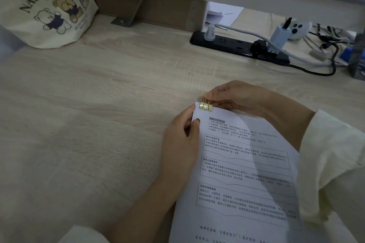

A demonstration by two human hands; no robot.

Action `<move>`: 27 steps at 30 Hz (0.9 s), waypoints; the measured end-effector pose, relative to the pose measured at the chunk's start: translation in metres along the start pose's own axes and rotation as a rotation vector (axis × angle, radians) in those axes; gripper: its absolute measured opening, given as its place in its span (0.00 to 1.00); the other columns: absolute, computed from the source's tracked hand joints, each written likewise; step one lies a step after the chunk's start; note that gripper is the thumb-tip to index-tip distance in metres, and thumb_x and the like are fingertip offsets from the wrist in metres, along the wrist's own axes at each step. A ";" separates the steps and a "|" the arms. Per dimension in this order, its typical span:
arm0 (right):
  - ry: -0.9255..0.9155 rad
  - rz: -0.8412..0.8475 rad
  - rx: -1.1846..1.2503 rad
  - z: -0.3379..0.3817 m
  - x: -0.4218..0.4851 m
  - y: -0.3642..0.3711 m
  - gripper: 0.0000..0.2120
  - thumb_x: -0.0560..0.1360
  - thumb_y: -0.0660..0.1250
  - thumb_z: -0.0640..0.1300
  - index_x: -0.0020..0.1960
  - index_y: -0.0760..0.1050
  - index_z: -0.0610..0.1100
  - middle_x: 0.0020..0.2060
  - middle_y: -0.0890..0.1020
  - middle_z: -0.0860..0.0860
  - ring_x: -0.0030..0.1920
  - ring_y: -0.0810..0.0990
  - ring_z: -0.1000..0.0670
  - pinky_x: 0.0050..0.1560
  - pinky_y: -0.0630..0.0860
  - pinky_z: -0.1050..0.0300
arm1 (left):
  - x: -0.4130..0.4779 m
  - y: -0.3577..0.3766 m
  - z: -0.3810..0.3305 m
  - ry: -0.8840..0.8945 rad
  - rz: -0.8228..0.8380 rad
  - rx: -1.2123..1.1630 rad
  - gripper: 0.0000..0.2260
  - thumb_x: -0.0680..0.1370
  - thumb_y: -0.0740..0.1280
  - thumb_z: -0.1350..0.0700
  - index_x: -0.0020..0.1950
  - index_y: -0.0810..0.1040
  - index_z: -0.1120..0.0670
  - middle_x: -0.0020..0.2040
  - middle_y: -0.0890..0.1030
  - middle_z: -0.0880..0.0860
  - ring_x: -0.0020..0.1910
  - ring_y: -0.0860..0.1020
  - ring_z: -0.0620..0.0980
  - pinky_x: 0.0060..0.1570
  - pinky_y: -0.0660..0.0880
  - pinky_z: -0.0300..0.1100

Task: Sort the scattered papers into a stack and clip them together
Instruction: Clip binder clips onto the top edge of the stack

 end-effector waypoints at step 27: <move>-0.009 -0.798 -0.449 -0.083 -0.222 -0.116 0.04 0.76 0.64 0.46 0.44 0.77 0.50 0.43 0.80 0.54 0.43 0.75 0.58 0.43 0.69 0.65 | -0.032 0.033 -0.003 0.166 0.212 0.662 0.30 0.79 0.55 0.44 0.77 0.47 0.50 0.77 0.37 0.48 0.76 0.41 0.46 0.73 0.47 0.41</move>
Point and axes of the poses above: each hand's wrist, its own x-axis towards the middle knuckle, its own y-axis out of the palm, z = x × y, the point moved 7 cm from there along x, towards the middle knuckle
